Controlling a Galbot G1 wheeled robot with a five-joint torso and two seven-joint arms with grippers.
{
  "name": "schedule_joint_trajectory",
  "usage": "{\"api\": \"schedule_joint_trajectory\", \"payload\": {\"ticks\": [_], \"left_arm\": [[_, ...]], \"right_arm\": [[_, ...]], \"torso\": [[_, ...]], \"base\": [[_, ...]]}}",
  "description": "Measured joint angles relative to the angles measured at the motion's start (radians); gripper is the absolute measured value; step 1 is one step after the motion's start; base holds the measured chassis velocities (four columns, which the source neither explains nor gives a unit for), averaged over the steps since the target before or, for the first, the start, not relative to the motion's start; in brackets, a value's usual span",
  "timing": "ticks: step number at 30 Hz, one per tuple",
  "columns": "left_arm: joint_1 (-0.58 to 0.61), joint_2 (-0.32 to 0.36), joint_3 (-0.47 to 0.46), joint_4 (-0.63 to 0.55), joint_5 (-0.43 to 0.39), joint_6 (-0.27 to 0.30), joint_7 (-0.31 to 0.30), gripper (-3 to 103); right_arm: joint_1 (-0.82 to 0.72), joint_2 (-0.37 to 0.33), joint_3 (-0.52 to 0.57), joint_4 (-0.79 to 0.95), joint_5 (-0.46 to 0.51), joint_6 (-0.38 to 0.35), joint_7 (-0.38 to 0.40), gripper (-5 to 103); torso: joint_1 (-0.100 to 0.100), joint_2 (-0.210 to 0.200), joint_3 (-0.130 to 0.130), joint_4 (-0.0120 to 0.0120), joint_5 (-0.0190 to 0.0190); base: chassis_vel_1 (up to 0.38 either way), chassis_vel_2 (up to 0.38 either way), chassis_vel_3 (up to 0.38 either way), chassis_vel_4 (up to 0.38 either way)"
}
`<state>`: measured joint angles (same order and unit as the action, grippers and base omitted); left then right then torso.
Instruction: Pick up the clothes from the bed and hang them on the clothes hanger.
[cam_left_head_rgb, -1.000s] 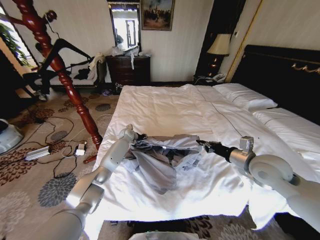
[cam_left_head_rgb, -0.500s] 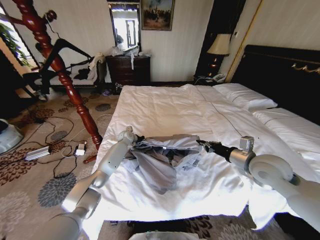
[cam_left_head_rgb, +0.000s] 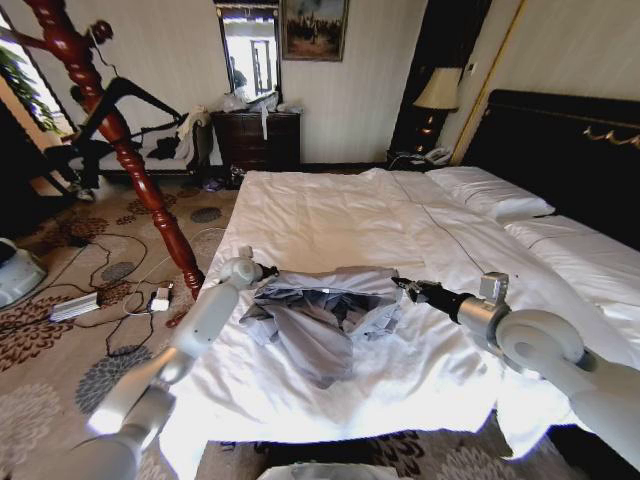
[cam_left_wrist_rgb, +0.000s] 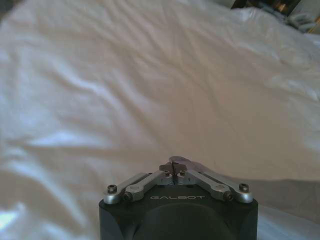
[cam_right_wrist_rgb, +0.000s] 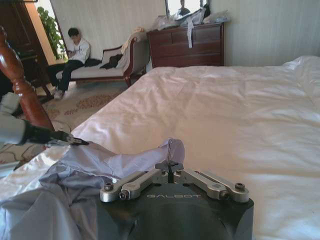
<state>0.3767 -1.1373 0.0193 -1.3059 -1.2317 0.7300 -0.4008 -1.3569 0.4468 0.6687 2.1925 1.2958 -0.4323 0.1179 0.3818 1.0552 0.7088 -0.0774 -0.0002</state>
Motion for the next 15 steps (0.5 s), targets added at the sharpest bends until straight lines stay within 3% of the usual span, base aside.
{"api": "schedule_joint_trajectory", "payload": {"ticks": [5, 8, 15], "left_arm": [[-0.029, 0.050, 0.009, -0.118, -0.028, -0.029, -0.013, 0], [-0.061, 0.096, 0.026, -0.202, -0.058, -0.048, -0.029, 0], [-0.136, 0.147, 0.052, -0.266, -0.099, -0.076, -0.066, 0]], "right_arm": [[0.047, 0.019, -0.008, -0.002, -0.012, 0.002, 0.005, 0], [0.119, 0.019, -0.032, -0.001, -0.026, -0.010, 0.008, 0], [0.246, 0.020, -0.066, -0.038, -0.007, -0.014, 0.019, 0]], "torso": [[0.000, 0.000, 0.000, -0.0014, 0.0002], [0.000, 0.000, 0.000, -0.0002, 0.0001], [0.000, 0.000, 0.000, -0.0007, 0.0003]], "base": [[0.000, 0.000, 0.000, 0.000], [0.000, 0.000, 0.000, 0.000], [0.000, 0.000, 0.000, 0.000]]}}
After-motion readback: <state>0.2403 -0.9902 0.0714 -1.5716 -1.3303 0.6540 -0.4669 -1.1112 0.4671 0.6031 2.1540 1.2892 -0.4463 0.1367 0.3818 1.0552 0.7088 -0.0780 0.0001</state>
